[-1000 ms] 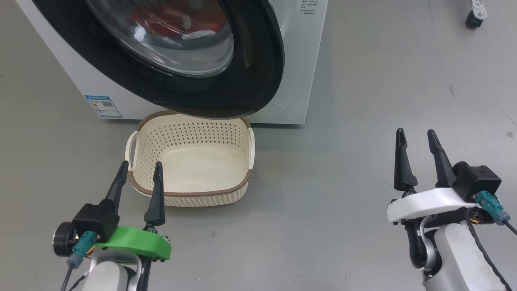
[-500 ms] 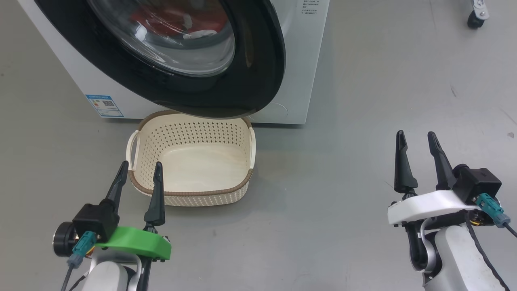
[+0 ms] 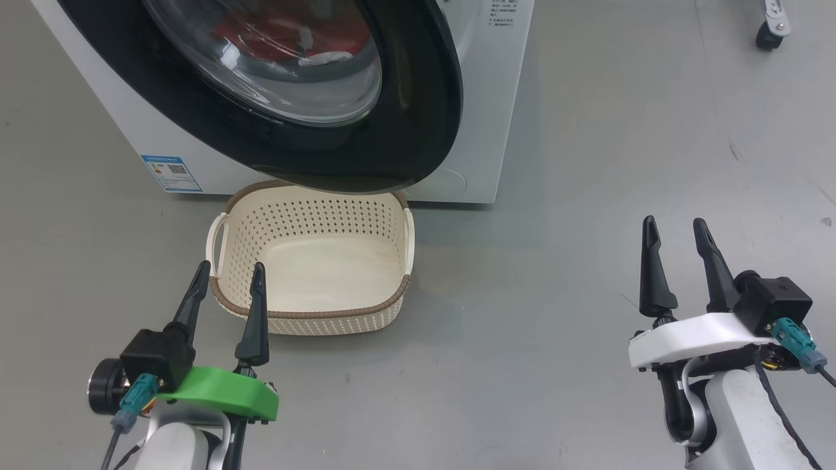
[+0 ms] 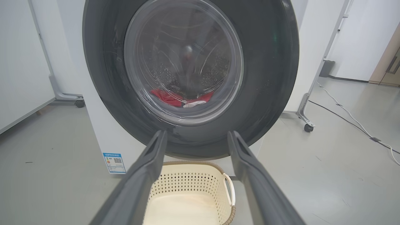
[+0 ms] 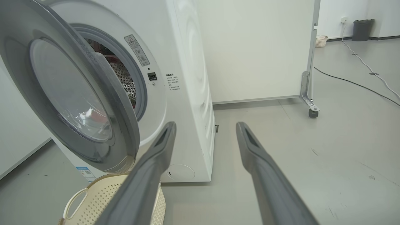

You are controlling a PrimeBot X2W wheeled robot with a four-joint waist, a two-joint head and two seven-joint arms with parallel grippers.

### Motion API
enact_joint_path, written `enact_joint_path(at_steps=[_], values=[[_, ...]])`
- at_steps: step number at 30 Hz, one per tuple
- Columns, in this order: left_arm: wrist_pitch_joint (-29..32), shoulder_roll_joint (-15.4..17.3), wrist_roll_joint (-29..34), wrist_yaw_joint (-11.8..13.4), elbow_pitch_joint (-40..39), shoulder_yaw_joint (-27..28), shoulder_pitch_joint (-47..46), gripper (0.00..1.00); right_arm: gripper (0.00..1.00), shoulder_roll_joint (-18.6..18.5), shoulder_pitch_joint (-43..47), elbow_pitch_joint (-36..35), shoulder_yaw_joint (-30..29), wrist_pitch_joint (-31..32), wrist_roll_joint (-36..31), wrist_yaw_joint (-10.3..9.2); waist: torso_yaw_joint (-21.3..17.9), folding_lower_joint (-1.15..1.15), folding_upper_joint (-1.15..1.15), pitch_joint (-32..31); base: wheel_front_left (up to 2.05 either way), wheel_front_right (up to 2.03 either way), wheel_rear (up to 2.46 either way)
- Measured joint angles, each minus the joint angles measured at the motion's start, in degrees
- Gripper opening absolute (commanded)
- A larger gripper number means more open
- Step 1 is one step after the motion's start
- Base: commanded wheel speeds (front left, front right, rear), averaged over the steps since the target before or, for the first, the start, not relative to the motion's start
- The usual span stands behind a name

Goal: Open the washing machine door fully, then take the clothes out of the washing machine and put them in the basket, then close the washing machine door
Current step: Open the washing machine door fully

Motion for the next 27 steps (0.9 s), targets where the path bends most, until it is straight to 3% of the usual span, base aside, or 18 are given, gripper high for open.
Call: enact_joint_path(at_steps=[12, 24, 25, 27], values=[[0.0, 0.0, 0.0, -0.2, -0.7, -0.9, 0.0, 1.0, 1.0, -0.2, -0.7, -1.4, -0.2, 0.0, -0.6, 1.26, 0.7, 0.0, 0.0, 1.9, 0.0, 0.0, 0.0], [0.0, 0.0, 0.1, -0.2, -1.9, -2.3, -2.1, 1.0, 1.0, -3.6, -11.2, -2.8, 1.2, 2.3, -1.3, 3.42, 1.8, 0.0, 0.0, 7.9, 0.0, 0.0, 0.0], [0.0, 0.0, 0.1, -0.2, -2.0, -2.4, -2.5, 1.0, 0.0, -3.8, -12.4, -2.9, 1.2, 2.9, -1.2, 3.74, 2.0, 0.0, 0.0, 8.4, 0.0, 0.0, 0.0], [0.0, 0.0, 0.1, -0.2, -2.1, -2.8, -3.2, 1.0, 0.0, -3.7, -14.5, -3.0, 1.1, 3.7, 0.1, 3.77, 2.3, 0.0, 0.0, 9.6, 0.0, 0.0, 0.0]])
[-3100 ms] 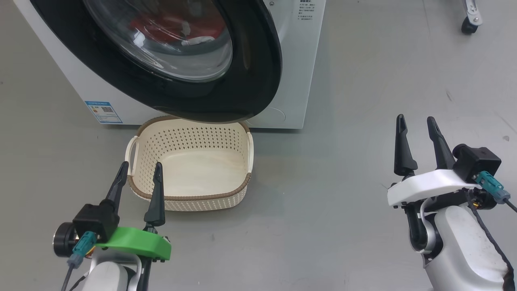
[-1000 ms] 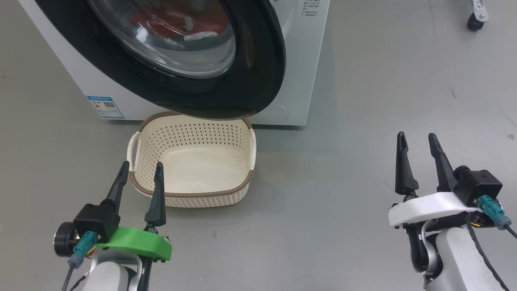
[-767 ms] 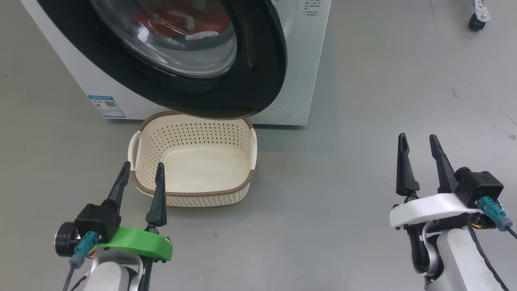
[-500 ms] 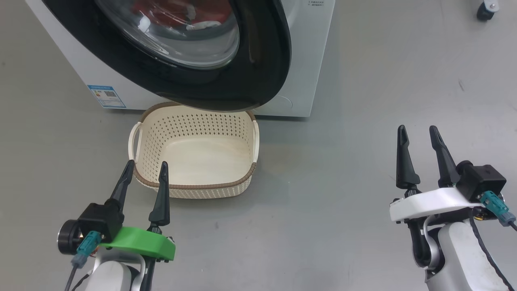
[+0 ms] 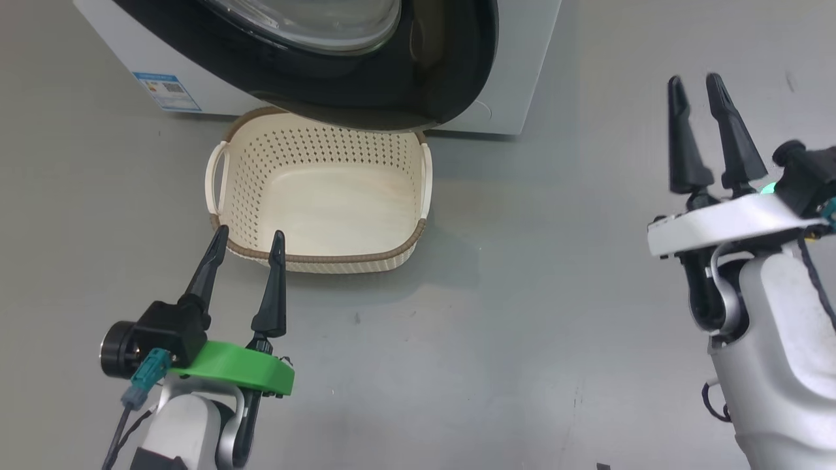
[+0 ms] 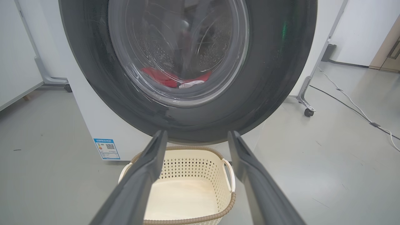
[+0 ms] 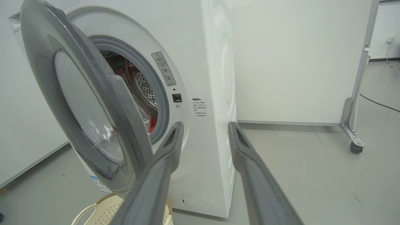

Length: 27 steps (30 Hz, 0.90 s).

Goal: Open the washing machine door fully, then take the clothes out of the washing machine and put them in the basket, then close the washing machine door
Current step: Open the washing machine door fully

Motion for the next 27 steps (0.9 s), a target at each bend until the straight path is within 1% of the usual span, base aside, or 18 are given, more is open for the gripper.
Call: enact_joint_path(at_steps=[3, 6, 8, 9, 11, 13, 18, 23, 27], values=[[0.0, 0.0, 0.0, 0.0, -0.1, -0.7, -1.3, 1.0, 0.0, 0.1, -3.2, 0.0, -1.0, 2.0, 2.8, 0.51, 0.6, 0.0, 0.0, 1.6, 0.0, 0.0, 0.0], [0.0, 0.0, -0.1, -0.2, -0.2, -1.3, -2.3, 1.0, 0.0, 0.9, -6.6, 0.2, -2.2, 4.3, 7.7, 0.58, 1.3, 0.0, 0.0, 3.1, 0.0, 0.0, 0.0], [0.0, 0.0, -0.2, -0.5, -0.2, -1.5, -2.8, 1.0, 0.0, 1.5, -8.9, 0.5, -3.1, 6.1, 10.7, 0.98, 1.9, 0.0, 0.0, 4.0, 0.0, 0.0, 0.0], [0.0, 0.0, -0.2, -0.5, -0.1, -1.6, -3.0, 1.0, 0.0, 2.0, -10.1, 0.6, -3.7, 7.2, 13.0, 1.0, 2.2, 0.0, 0.0, 4.4, 0.0, 0.0, 0.0], [0.0, 0.0, -0.5, -0.5, -0.1, -1.8, -3.5, 1.0, 0.0, 3.9, -12.2, 1.4, -5.8, 10.0, 20.3, 1.0, 2.8, 0.0, 0.0, 5.2, 0.0, 0.0, 0.0], [0.0, 0.0, -0.8, -0.5, -0.1, -2.1, -3.9, 1.0, 0.0, 5.0, -14.0, 2.5, -7.7, 12.8, 26.0, 1.0, 3.4, 0.0, 0.0, 5.9, 0.0, 0.0, 0.0], [0.0, 0.0, -1.4, -0.5, 0.1, -2.8, -4.6, 1.0, 0.0, 4.9, -19.4, 5.4, -11.3, 20.0, 35.9, 0.83, 5.0, 0.0, 0.0, 7.4, 0.0, 0.0, 0.0], [0.0, -0.1, -2.1, -0.5, 0.2, -3.2, -5.4, 1.0, 0.0, 4.9, -24.7, 8.0, -13.5, 27.1, 44.2, -2.48, 6.5, 0.0, 0.0, 8.6, 0.0, 0.0, 0.0], [0.0, -0.1, -2.3, -0.5, 0.3, -3.4, -6.0, 1.0, 0.0, 4.8, -28.1, 10.2, -13.6, 32.5, 47.3, -5.44, 7.5, 0.0, 0.0, 9.5, 0.0, 0.0, 0.0]])
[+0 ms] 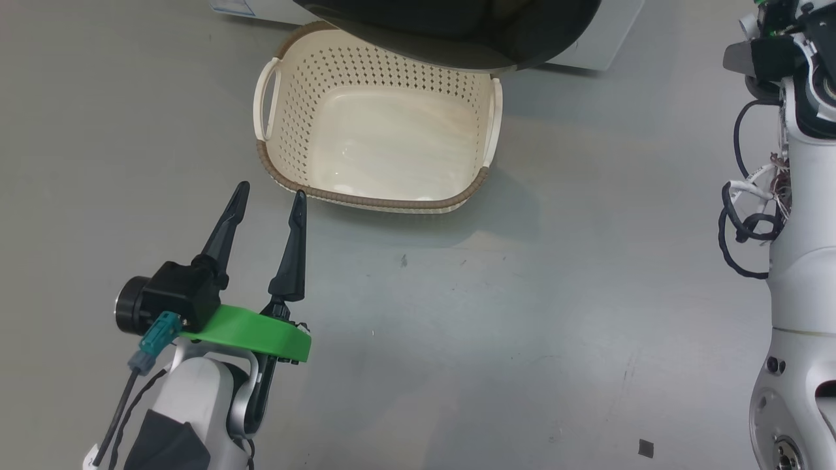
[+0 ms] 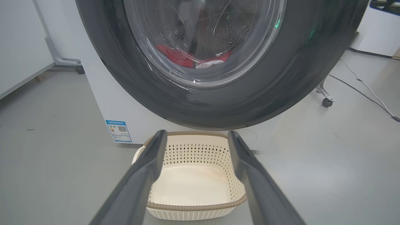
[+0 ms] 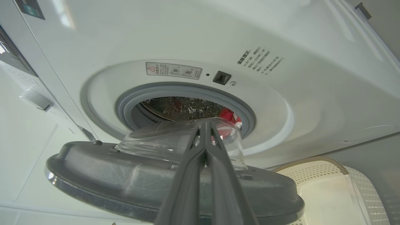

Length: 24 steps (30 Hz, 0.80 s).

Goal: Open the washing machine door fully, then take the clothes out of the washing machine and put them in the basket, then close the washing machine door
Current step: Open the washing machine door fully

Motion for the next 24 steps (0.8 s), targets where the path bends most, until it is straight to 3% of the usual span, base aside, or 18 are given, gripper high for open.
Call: enact_joint_path(at_steps=[8, 24], values=[[0.0, -0.1, -0.4, 0.0, 0.3, -0.3, -0.2, 1.0, 0.0, 0.0, -4.3, 3.2, 1.0, 7.6, 3.9, -4.32, 1.2, 0.0, 0.0, 1.0, 0.0, 0.0, 0.0], [0.0, -0.1, -0.6, 0.2, 0.6, -0.8, -1.0, 1.0, 0.0, -0.2, -8.2, 8.3, 2.3, 16.8, 7.6, -6.76, 2.2, 0.0, 0.0, 1.7, 0.0, 0.0, 0.0]])
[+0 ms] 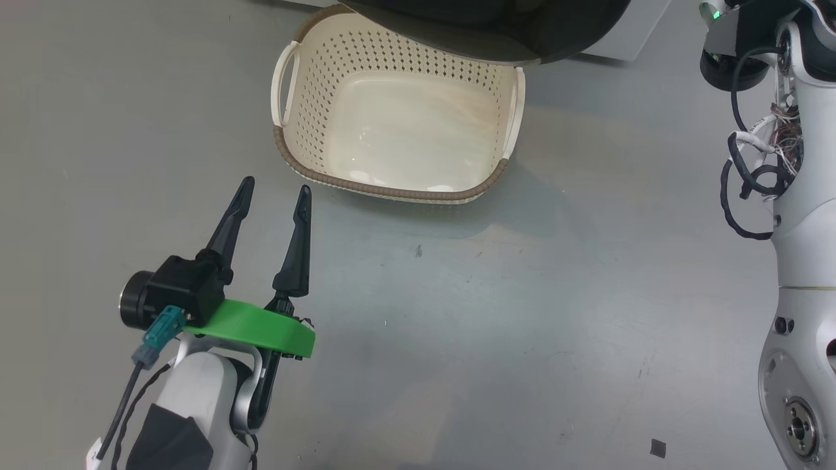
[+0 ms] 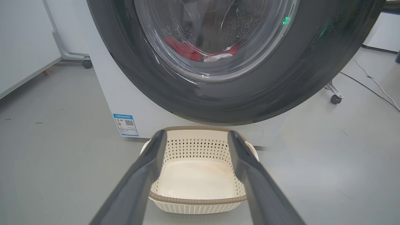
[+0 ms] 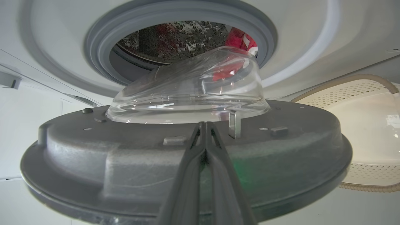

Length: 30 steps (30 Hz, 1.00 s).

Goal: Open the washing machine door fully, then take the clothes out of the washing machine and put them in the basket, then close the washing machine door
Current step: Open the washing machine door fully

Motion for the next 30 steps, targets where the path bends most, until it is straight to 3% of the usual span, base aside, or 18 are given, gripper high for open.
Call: enact_joint_path(at_steps=[18, 30], values=[[0.0, 0.0, -0.9, 0.3, 0.8, -0.8, -0.1, 1.0, 0.0, -0.1, -0.4, 6.2, -1.2, 8.5, 8.3, -0.54, 0.6, 0.0, 0.0, -1.7, 0.0, 0.0, 0.0], [0.0, 0.0, -0.9, 0.3, 0.8, -0.8, -0.1, 1.0, 0.0, 0.0, 0.7, 10.3, 1.3, 12.7, 9.7, -0.54, 0.7, 0.0, 0.0, -3.2, 0.0, 0.0, 0.0]])
